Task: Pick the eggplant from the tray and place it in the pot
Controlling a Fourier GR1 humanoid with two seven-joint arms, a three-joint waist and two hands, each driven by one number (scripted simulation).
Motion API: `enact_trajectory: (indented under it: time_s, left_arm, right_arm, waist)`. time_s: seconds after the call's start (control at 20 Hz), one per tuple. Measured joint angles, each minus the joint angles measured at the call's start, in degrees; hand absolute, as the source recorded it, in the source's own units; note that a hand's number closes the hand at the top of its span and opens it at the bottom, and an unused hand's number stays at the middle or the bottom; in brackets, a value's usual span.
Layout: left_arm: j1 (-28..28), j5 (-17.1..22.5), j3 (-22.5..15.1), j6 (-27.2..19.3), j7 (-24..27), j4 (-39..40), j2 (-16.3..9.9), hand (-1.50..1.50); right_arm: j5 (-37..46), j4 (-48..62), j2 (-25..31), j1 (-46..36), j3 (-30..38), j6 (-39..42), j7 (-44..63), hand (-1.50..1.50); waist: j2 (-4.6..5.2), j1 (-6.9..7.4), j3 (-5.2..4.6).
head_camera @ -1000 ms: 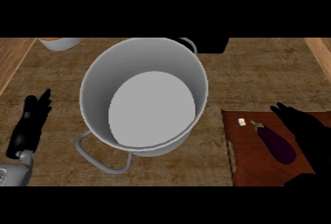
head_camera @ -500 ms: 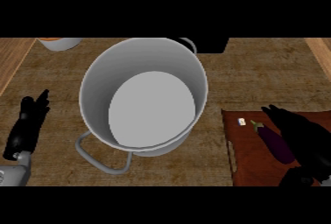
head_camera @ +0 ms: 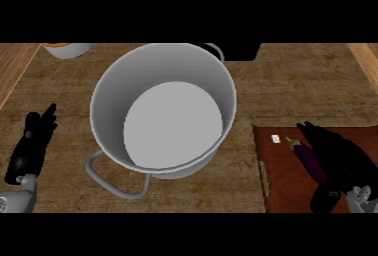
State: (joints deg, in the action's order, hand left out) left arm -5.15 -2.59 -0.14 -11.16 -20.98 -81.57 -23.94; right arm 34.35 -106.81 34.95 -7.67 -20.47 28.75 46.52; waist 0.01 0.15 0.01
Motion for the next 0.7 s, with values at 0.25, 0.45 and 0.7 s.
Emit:
enact_trajectory:
  time_s: [0.25,0.45,0.7]
  left_arm:
    - [-0.28,-1.16,1.16,0.8,-1.25,-0.62,1.14,0.0]
    - [0.48,-2.23,1.88,1.79,-1.77,-2.17,2.19,0.0]
    - [-0.52,-3.69,3.14,2.69,-1.49,-0.9,3.43,0.0]
  right_arm:
    - [4.3,6.72,-1.59,0.17,1.77,-1.55,-6.93,-1.5]
    - [8.62,9.8,-4.43,-0.2,2.17,-2.78,-9.71,-1.5]
    - [13.11,13.23,-7.31,-0.7,2.83,-2.4,-10.9,-1.5]
  waist:
    - [0.01,0.01,0.0]
    - [-0.01,0.01,0.01]
    - [-0.01,-0.06,0.0]
